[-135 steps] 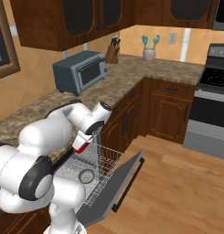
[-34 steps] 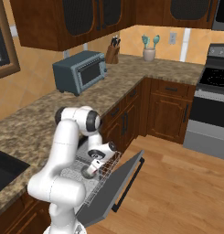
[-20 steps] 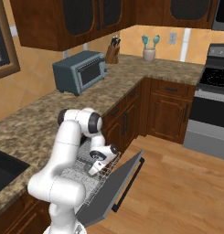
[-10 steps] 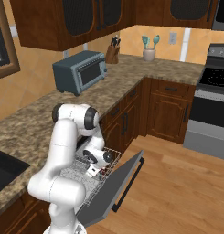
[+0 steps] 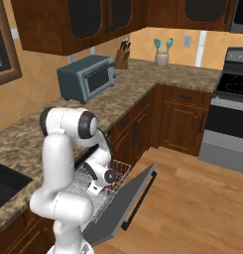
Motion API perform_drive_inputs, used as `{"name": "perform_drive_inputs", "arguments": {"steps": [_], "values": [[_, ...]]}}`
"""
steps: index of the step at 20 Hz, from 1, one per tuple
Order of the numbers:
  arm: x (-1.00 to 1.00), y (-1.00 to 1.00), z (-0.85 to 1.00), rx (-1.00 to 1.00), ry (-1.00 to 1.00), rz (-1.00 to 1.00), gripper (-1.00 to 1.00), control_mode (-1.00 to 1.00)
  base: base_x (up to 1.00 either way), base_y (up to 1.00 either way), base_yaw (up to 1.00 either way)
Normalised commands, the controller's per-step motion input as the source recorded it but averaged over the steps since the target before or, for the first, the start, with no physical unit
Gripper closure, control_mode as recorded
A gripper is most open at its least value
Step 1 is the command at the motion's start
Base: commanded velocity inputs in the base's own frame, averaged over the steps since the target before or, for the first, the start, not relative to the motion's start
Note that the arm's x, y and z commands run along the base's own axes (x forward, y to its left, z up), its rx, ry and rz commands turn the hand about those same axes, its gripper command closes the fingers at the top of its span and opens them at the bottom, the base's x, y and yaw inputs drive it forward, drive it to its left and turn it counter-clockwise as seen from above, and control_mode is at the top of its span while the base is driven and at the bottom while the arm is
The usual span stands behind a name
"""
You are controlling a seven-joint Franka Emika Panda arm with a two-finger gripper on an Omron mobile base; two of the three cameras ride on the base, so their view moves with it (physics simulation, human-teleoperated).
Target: Pick up the cup and bowl from the counter, place them in the dishwasher, and close the dishwasher door.
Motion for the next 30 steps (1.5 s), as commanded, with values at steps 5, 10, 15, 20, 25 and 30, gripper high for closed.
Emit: {"name": "perform_drive_inputs", "arguments": {"steps": [5,10,15,20,25,30], "values": [[-0.12,-0.46,0.83,0.0,0.01,0.0,-1.0,-1.0,0.0,0.0,0.0],[-0.14,-0.4,0.65,0.0,0.11,-0.04,-1.0,-1.0,0.0,0.0,0.0],[-0.15,-0.45,0.32,-0.01,0.13,-0.07,-1.0,-1.0,0.0,0.0,0.0],[-0.02,-0.34,0.01,-0.02,0.01,-0.01,-1.0,-1.0,0.0,0.0,0.0],[-0.01,-0.29,-0.07,-0.08,0.0,0.0,-1.0,-1.0,0.0,0.0,0.0],[0.0,-0.03,-0.34,-0.14,0.0,0.0,-1.0,-1.0,0.0,0.0,0.0]]}}
